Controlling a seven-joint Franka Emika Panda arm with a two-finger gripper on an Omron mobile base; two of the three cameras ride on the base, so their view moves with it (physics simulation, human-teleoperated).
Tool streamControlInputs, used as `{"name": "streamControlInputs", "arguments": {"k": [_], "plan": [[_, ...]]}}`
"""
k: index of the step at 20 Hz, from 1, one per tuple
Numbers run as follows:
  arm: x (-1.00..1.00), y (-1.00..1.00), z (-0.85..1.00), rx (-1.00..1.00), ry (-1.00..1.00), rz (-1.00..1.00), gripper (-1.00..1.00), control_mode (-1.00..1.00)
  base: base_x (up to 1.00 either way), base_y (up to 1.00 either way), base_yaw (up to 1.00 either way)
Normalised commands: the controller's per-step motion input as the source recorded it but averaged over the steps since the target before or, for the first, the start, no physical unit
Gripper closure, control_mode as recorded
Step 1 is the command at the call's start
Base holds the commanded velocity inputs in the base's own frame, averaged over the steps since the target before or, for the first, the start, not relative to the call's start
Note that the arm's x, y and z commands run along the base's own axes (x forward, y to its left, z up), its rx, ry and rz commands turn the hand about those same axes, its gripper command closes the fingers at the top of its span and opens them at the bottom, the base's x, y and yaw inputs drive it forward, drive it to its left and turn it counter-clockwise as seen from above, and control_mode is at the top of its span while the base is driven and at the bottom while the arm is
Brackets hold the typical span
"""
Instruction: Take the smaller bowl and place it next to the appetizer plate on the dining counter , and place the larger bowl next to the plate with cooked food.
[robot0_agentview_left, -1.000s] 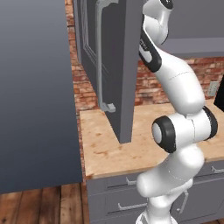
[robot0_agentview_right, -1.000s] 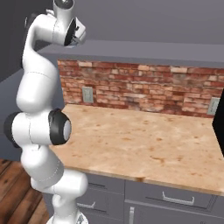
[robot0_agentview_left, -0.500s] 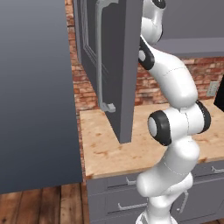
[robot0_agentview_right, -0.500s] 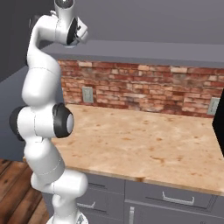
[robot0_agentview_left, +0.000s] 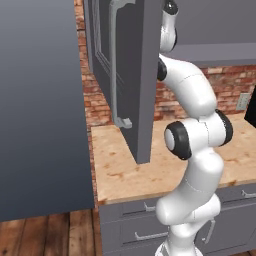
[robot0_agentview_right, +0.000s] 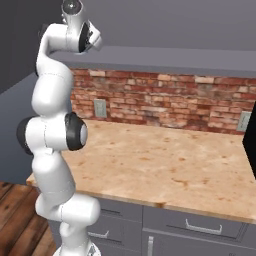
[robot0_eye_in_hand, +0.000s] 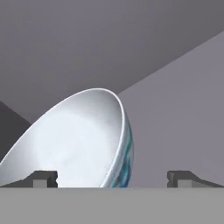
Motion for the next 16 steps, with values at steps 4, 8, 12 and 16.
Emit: {"name": "streamControlInputs", "arguments": {"k": [4, 8, 12, 16], "plan": [[0.33, 0.14, -0.06, 0.0, 0.0, -0.06, -1.0, -1.0, 0.0, 0.0, 0.0], [0.08, 0.19, -0.2, 0.0, 0.0, -0.05, -1.0, -1.0, 0.0, 0.0, 0.0], [0.0, 0.19, -0.26, 0.0, 0.0, -0.07, 1.0, -1.0, 0.0, 0.0, 0.0], [0.0, 0.0, -0.38, 0.05, -0.01, -0.11, 1.0, -1.0, 0.0, 0.0, 0.0]]}}
